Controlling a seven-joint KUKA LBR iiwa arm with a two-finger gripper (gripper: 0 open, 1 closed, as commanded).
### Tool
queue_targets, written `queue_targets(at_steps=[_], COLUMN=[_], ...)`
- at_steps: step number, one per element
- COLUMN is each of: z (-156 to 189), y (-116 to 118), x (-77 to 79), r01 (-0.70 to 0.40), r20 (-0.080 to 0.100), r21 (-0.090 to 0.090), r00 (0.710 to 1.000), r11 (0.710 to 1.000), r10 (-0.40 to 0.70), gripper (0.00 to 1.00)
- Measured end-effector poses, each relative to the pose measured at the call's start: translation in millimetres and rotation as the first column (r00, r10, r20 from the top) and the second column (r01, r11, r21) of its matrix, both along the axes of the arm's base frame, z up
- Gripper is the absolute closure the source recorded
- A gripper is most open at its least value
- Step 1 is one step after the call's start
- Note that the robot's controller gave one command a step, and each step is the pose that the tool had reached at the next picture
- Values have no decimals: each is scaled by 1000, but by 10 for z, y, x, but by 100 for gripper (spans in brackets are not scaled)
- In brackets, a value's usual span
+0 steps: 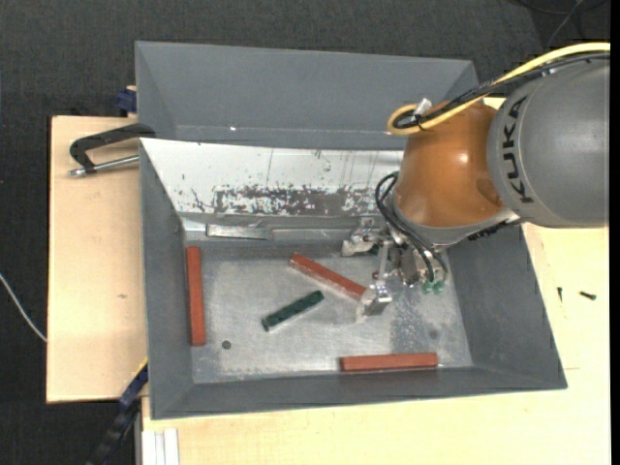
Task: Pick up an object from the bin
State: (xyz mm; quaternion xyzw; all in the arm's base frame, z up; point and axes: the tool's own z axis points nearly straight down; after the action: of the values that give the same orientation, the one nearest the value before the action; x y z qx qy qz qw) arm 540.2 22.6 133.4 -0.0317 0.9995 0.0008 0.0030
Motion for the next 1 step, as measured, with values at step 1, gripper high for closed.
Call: queue_targets(at_steps=[1], z=[-93], y=[38], x=[76], r01=[122], r20=[0], r21=[1], r00=[992], r11=[992], r10=[-122], gripper=[0])
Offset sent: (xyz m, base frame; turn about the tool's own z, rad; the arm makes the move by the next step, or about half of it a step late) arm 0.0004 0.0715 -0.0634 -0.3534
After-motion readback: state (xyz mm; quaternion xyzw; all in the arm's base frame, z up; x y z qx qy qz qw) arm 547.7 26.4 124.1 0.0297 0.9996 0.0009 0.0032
